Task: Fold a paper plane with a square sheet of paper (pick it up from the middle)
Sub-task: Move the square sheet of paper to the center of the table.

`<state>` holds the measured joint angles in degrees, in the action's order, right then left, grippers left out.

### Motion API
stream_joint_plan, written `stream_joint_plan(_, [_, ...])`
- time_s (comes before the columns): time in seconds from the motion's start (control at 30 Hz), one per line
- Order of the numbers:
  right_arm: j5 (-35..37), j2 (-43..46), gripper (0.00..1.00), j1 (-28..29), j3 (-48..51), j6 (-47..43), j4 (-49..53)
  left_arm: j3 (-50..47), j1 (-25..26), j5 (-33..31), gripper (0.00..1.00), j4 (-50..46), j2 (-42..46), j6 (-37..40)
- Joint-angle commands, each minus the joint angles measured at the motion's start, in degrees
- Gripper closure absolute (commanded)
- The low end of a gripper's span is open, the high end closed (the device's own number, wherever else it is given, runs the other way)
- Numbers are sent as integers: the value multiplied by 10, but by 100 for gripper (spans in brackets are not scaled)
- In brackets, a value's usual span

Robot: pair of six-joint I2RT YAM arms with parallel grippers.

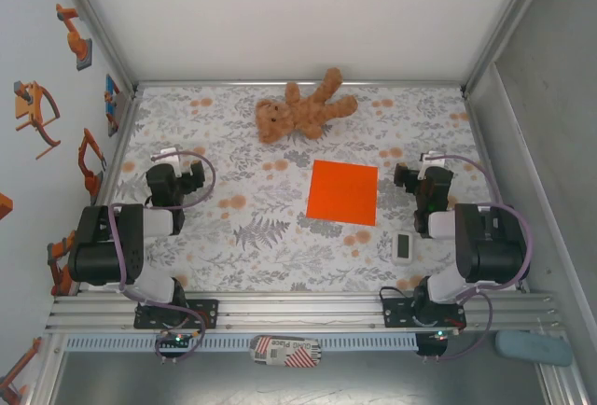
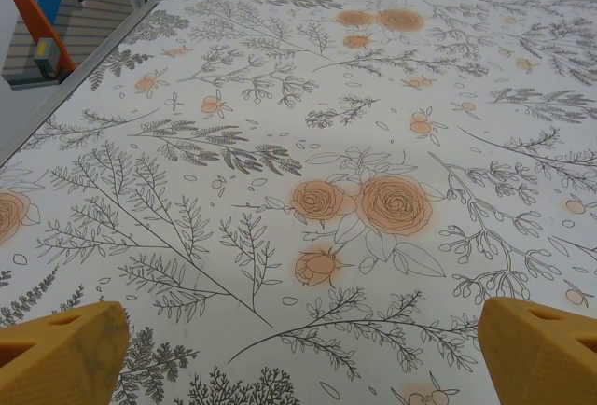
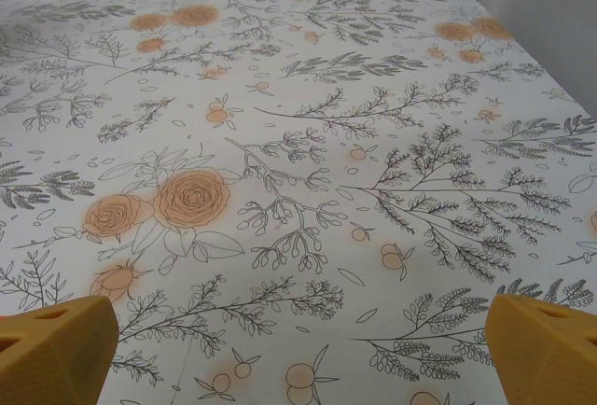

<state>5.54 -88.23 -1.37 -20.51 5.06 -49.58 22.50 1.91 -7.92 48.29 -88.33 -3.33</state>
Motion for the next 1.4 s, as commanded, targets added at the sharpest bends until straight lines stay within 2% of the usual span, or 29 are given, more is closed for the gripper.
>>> stream_joint_plan(0.0, [2, -1, 0, -4, -16, -4, -4, 6, 4, -3, 4, 3, -1, 7])
stream_joint_plan(1.13, [16, 17, 1, -4, -6, 2, -10, 6, 4, -9, 4, 1, 7, 7])
stream_joint_plan(1.23, [40, 89, 1, -3, -7, 7, 49, 17, 8, -29, 4, -60, 55, 4])
stream_joint_plan(1.37, [92, 189, 1, -3, -75, 63, 254, 64, 11, -64, 4, -232, 146, -36])
